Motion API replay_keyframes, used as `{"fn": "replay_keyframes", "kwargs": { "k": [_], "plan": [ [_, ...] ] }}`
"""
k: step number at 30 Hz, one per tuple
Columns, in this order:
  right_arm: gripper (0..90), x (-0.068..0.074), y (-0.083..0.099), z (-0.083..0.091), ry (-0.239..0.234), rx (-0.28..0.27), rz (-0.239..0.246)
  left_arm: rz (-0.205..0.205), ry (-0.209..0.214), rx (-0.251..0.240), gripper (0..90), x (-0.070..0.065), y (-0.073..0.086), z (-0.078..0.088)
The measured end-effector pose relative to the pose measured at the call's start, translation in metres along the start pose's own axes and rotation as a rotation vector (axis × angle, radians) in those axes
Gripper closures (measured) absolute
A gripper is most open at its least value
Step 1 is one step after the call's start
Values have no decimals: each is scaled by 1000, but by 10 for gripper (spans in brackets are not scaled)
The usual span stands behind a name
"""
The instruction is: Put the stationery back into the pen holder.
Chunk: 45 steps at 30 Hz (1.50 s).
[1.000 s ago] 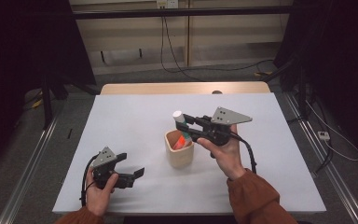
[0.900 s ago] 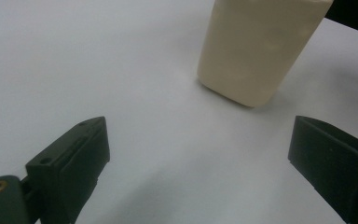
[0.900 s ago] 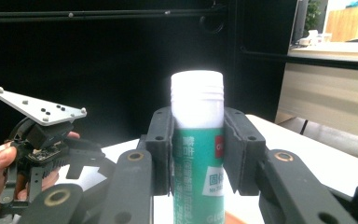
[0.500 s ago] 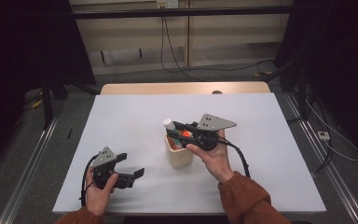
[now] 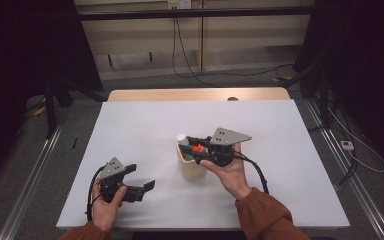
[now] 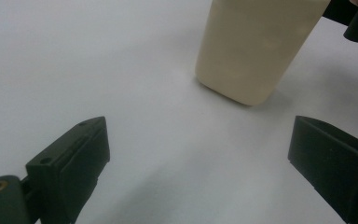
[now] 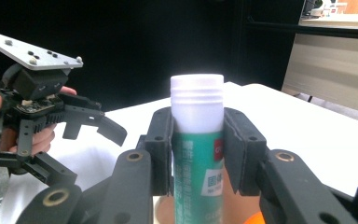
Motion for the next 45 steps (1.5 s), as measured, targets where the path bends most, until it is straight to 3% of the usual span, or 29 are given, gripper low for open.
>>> {"fn": "replay_keyframes", "kwargs": {
  "k": [9, 13, 24, 29, 33, 36, 42, 45],
  "plan": [
    [629, -5, 4, 4, 18, 23, 8, 1, 0, 2, 54, 0, 0, 0],
    [496, -7, -2, 7, 33, 3, -15, -5, 0, 1, 54, 0, 0, 0],
    [290, -19, -19, 25, 88, -36, -27, -2, 0, 4, 54, 0, 1, -1],
    [186, -29, -19, 34, 129, -14, -41, -2, 1, 4, 54, 0, 1, -1],
    [144, -34, -15, 41, 145, 12, -50, -1, 0, 4, 53, 0, 1, -1],
    [110, -37, -13, 49, 172, 27, -28, -1, -2, 4, 54, 0, 1, 0],
    [72, -49, -6, 71, 215, 32, -53, -1, -2, 4, 53, 0, 1, 0],
    [47, -51, 2, 79, 223, 60, -56, -6, -3, -3, 54, 0, 0, 0]
  ]
}}
Point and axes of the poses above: each handheld gripper's, and its own axes: z roughly backward along the jaws, y roughly out of its underside, x roughly to its left, the point moved 6 cm from there along -z, roughly forward along the jaws
